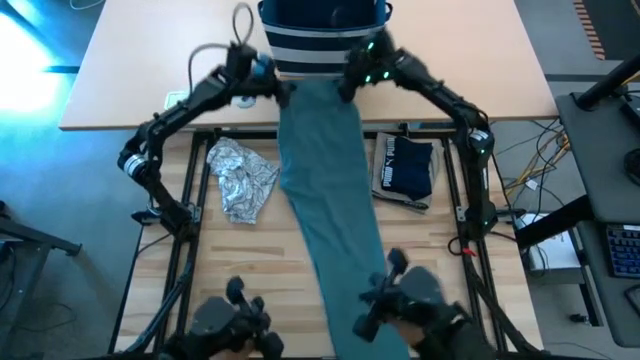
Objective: Fold Laundry from Bin
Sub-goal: Fold the blue pants
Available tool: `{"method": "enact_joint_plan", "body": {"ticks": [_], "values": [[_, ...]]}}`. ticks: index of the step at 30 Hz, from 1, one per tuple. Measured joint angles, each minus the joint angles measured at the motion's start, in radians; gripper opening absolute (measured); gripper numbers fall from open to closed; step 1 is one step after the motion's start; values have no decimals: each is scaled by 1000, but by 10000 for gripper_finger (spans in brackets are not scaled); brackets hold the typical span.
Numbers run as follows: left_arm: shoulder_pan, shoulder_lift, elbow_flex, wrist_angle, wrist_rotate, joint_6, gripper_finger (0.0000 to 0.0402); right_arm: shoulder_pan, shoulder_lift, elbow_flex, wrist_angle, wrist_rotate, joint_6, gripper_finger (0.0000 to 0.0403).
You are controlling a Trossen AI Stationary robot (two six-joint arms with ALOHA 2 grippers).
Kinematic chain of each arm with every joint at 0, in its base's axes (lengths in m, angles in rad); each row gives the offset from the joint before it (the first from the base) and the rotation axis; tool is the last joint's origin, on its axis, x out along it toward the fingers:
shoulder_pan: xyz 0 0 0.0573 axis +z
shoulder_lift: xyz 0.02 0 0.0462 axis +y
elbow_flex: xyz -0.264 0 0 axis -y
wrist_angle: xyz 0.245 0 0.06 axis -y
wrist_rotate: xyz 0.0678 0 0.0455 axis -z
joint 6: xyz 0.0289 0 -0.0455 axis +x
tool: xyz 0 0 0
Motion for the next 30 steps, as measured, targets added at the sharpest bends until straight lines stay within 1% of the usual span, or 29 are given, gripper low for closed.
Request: {"method": "enact_joint_plan", "body": {"ticks": [3, 6, 8, 10, 11, 12, 13, 15, 18, 21, 25, 28, 30], "values": [[35, 65, 182, -32, -32, 37, 4, -48, 21, 114, 25, 35, -92, 26], [56, 154, 391, -78, -32, 70, 4, -88, 40, 202, 80, 35, -138, 26], [61, 227, 556, -138, -17, 94, 4, -110, 44, 243, 126, 29, -149, 26], [62, 306, 728, -237, -10, 123, 4, -128, 28, 241, 181, 10, -146, 26], [61, 347, 818, -301, -8, 135, 4, -135, 17, 239, 179, -9, -144, 26], [57, 364, 825, -307, -3, 143, 4, -139, 9, 239, 169, -28, -144, 26], [51, 340, 761, -247, 16, 135, 4, -142, 3, 239, 153, -43, -149, 26], [50, 301, 652, -207, 49, 100, 4, -148, -13, 238, 95, -66, -176, 26], [47, 244, 531, -204, 65, 103, 4, -145, -34, 237, -7, -105, -231, 26], [43, 194, 429, -203, 96, 122, 3, -143, -57, 237, -92, -169, -224, 26], [20, 117, 350, -210, 140, 141, 3, -119, -84, 237, -227, -203, -256, 26], [4, 57, 326, -241, 175, 155, 3, -76, -110, 229, -309, -204, -296, 26], [-12, 18, 322, -297, 188, 177, 3, -46, -129, 215, -343, -203, -305, 26]]}}
